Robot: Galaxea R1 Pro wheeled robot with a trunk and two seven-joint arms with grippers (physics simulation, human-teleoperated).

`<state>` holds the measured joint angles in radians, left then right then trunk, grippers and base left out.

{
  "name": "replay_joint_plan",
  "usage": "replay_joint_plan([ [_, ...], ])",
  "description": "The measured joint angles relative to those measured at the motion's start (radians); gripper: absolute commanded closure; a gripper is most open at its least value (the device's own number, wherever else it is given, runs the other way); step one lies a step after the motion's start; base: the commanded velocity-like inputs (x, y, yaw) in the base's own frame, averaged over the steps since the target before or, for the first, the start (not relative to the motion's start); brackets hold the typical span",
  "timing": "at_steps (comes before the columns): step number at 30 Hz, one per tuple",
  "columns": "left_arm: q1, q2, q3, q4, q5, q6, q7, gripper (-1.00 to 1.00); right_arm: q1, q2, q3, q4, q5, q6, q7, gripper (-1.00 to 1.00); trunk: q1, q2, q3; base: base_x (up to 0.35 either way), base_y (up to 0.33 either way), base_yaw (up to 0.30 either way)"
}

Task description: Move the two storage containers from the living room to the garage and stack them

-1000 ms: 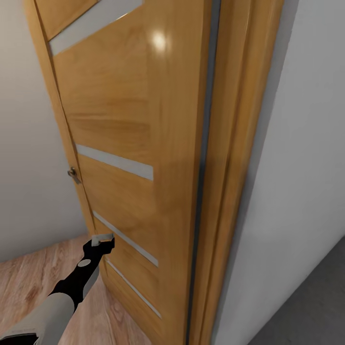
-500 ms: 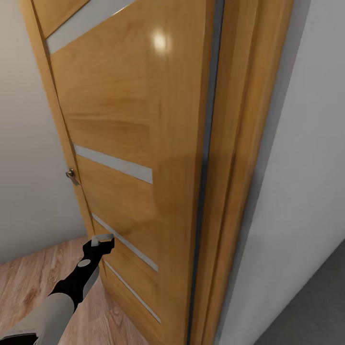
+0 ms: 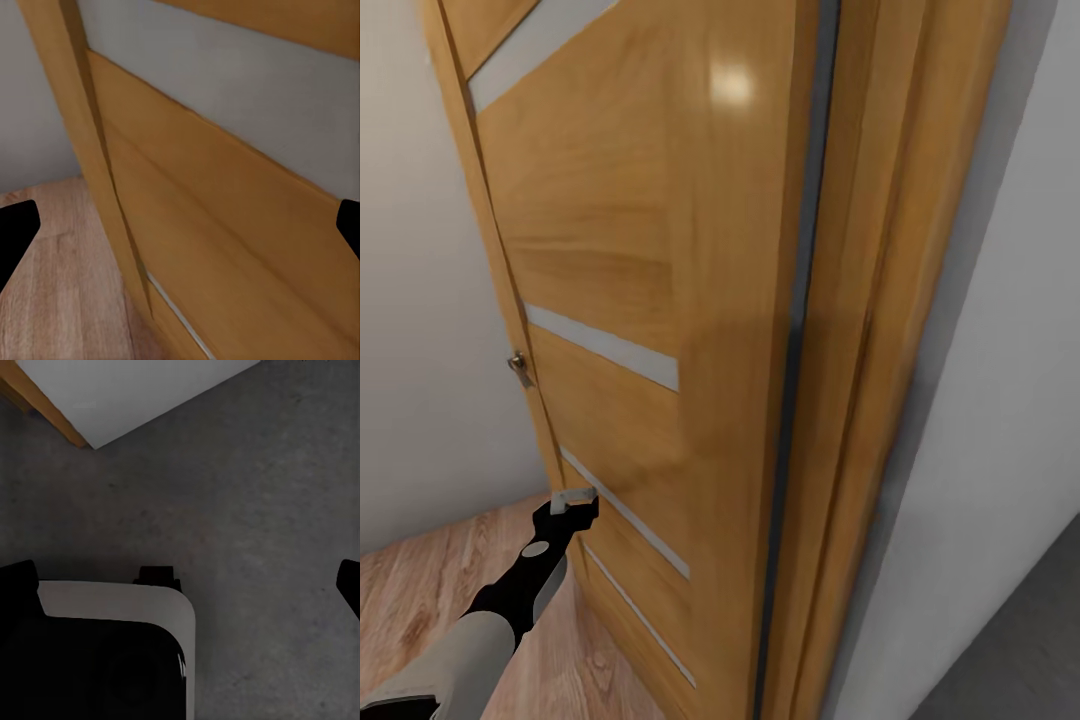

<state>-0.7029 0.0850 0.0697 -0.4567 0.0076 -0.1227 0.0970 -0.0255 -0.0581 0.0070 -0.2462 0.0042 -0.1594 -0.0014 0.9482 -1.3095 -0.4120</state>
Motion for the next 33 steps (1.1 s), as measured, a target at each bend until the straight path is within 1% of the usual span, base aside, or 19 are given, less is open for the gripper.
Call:
replay_joint_plan([
  [4, 0.000, 0.000, 0.000, 0.000, 0.000, 0.000, 0.000, -1.00, 0.000, 0.000, 0.000, 0.000, 0.000, 0.000, 0.000, -1.00, 0.000, 0.000, 0.000, 0.029, 0.008, 0.000],
  [10, -0.001, 0.010, -0.001, -0.001, -0.001, 0.000, -0.004, -1.00, 0.000, 0.000, 0.000, 0.000, 0.000, 0.000, 0.000, -1.00, 0.000, 0.000, 0.000, 0.005, 0.110, 0.000],
  [17, -0.001, 0.011, -0.002, -0.001, -0.001, 0.000, -0.004, -1.00, 0.000, 0.000, 0.000, 0.000, 0.000, 0.000, 0.000, -1.00, 0.000, 0.000, 0.000, 0.001, 0.151, 0.000],
  [27, 0.000, 0.012, -0.001, -0.001, -0.001, -0.001, -0.004, -1.00, 0.000, 0.000, 0.000, 0.000, 0.000, 0.000, 0.000, -1.00, 0.000, 0.000, 0.000, 0.000, 0.033, 0.000],
  [33, -0.001, 0.012, -0.001, 0.000, -0.001, -0.001, -0.004, -1.00, 0.000, 0.000, 0.000, 0.000, 0.000, 0.000, 0.000, -1.00, 0.000, 0.000, 0.000, 0.000, 0.003, -0.145],
])
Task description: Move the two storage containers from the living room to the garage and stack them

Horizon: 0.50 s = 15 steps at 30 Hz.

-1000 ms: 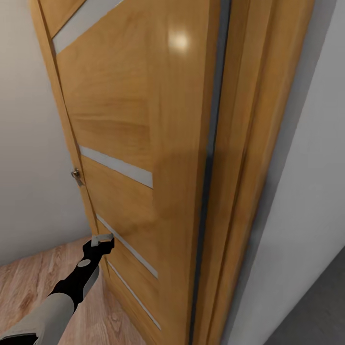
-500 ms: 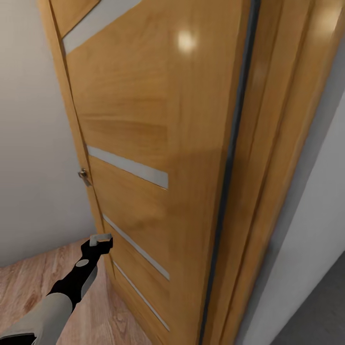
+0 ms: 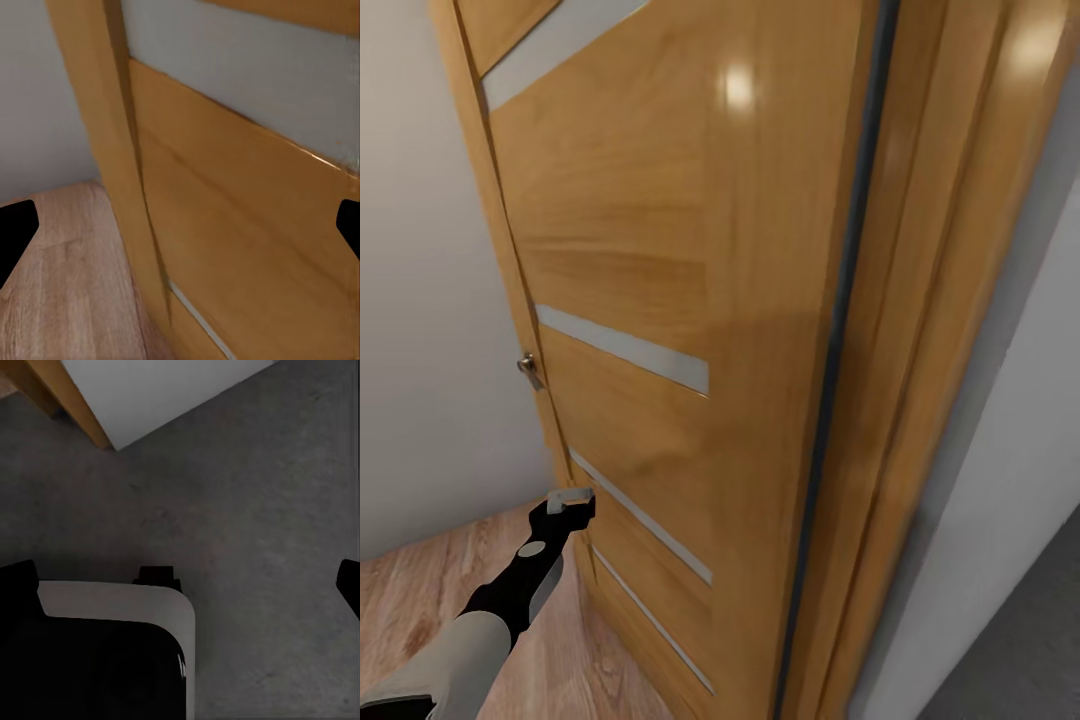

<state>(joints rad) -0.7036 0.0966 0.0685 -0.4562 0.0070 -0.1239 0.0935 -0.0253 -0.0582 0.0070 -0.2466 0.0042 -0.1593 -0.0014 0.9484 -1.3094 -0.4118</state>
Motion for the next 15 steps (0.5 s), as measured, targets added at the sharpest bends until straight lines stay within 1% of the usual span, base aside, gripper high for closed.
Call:
replay_joint_plan([
  [3, 0.000, 0.000, 0.000, 0.000, 0.000, 0.000, 0.000, -1.00, 0.000, 0.000, 0.000, 0.000, 0.000, 0.000, 0.000, -1.00, 0.000, 0.000, 0.000, 0.000, 0.001, -0.183],
  [6, 0.000, 0.000, 0.000, 0.000, 0.000, 0.001, 0.000, -1.00, 0.000, 0.000, 0.000, 0.000, 0.000, 0.000, 0.000, -1.00, 0.000, 0.000, 0.001, 0.000, 0.000, -0.096],
  [15, 0.000, 0.001, 0.002, 0.000, 0.000, 0.000, 0.004, -1.00, 0.000, 0.000, 0.000, 0.000, 0.000, 0.000, 0.000, -1.00, 0.000, 0.000, 0.001, 0.000, 0.000, -0.026],
])
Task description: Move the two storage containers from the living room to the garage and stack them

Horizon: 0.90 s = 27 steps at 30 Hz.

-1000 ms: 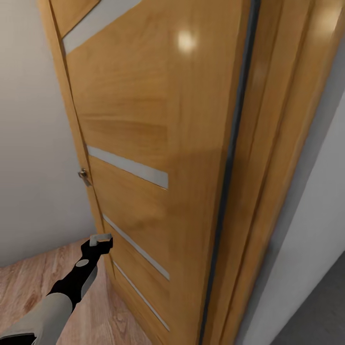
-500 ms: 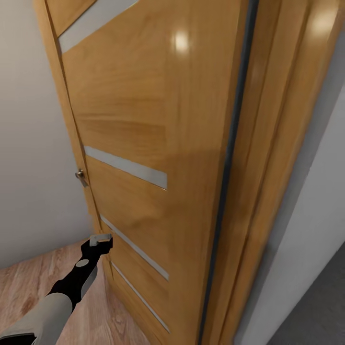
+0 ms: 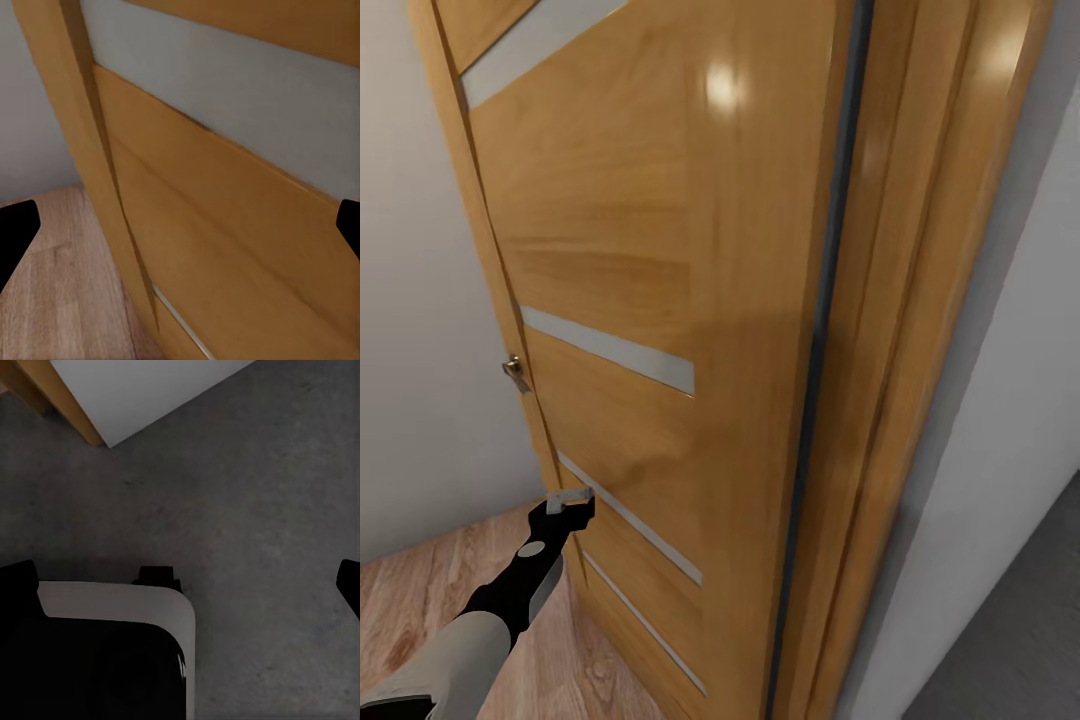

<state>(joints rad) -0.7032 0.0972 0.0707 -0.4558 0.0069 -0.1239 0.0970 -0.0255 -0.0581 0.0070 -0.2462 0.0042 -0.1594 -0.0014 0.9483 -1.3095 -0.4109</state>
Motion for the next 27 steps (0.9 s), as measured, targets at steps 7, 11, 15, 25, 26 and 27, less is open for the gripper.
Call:
replay_joint_plan([
  [7, 0.000, 0.000, 0.001, 0.000, 0.000, 0.000, 0.002, -1.00, 0.000, 0.000, 0.000, 0.000, 0.000, 0.000, 0.000, -1.00, 0.000, 0.000, 0.000, 0.000, 0.000, -0.033],
  [11, 0.000, 0.004, 0.006, 0.001, 0.000, 0.000, 0.016, -1.00, 0.000, 0.000, 0.000, 0.000, 0.000, 0.000, 0.000, -1.00, 0.000, 0.000, 0.001, 0.000, 0.000, -0.203],
  [15, 0.000, 0.005, 0.007, 0.000, -0.001, 0.000, 0.005, -1.00, 0.000, 0.000, 0.000, 0.000, 0.000, 0.000, 0.000, -1.00, 0.000, 0.000, 0.001, 0.000, 0.000, -0.145],
  [25, 0.000, 0.000, 0.004, 0.000, -0.001, 0.000, 0.003, -1.00, 0.000, 0.000, 0.000, 0.000, 0.000, 0.000, 0.000, -1.00, 0.000, 0.000, 0.002, 0.000, 0.000, -0.030],
  [26, 0.000, 0.000, 0.004, 0.000, -0.001, 0.000, 0.003, -1.00, 0.000, 0.000, 0.000, 0.000, 0.000, 0.000, 0.000, -1.00, 0.000, 0.000, 0.002, 0.000, 0.000, -0.007],
  [27, 0.000, 0.000, 0.004, 0.000, -0.001, 0.000, 0.003, -1.00, 0.000, 0.000, 0.000, 0.000, 0.000, 0.000, 0.000, -1.00, 0.000, 0.000, 0.002, 0.000, 0.000, -0.004],
])
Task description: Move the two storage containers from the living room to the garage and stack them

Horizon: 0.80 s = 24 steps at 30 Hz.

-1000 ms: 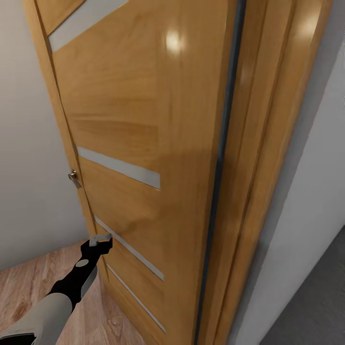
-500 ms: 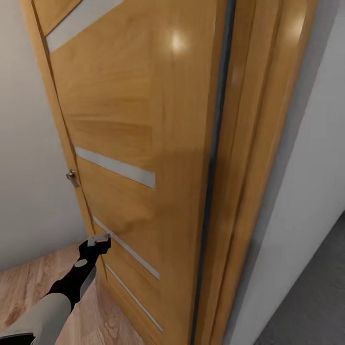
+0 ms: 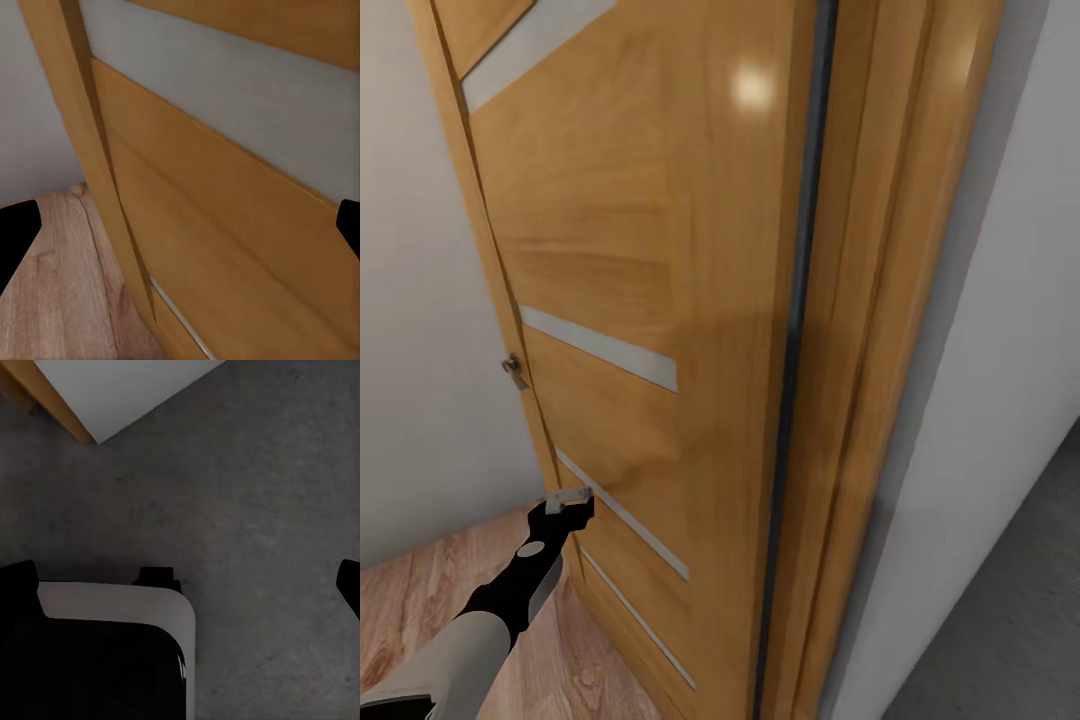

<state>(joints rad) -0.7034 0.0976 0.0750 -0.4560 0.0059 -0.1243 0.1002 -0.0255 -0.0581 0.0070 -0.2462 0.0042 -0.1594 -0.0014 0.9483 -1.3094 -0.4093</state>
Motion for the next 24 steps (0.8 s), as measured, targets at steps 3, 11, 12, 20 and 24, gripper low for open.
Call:
replay_joint_plan([
  [3, 0.000, 0.000, 0.000, 0.000, 0.000, 0.000, 0.000, -1.00, 0.000, 0.000, 0.000, 0.000, 0.000, 0.000, 0.000, -1.00, 0.000, 0.000, 0.000, 0.000, 0.000, -0.002],
  [11, 0.000, 0.000, 0.000, 0.000, 0.000, 0.000, 0.000, -1.00, 0.000, 0.000, 0.000, 0.000, 0.000, 0.000, 0.000, -1.00, 0.000, 0.000, 0.000, 0.000, 0.000, 0.000],
  [12, 0.000, 0.000, 0.000, 0.000, 0.000, 0.000, 0.000, -1.00, 0.000, 0.000, 0.000, 0.000, 0.000, 0.000, 0.000, -1.00, 0.000, 0.000, 0.000, 0.000, 0.000, 0.000],
  [20, 0.000, 0.000, 0.000, 0.000, 0.000, 0.000, 0.000, -1.00, 0.000, 0.000, 0.000, 0.000, 0.000, 0.000, 0.000, -1.00, 0.000, 0.000, 0.000, 0.000, 0.000, 0.000],
  [24, 0.000, 0.000, 0.000, 0.000, -0.001, 0.000, 0.000, -1.00, 0.000, 0.000, 0.000, 0.000, 0.000, 0.000, 0.000, -1.00, 0.000, 0.000, 0.000, 0.000, 0.000, 0.000],
])
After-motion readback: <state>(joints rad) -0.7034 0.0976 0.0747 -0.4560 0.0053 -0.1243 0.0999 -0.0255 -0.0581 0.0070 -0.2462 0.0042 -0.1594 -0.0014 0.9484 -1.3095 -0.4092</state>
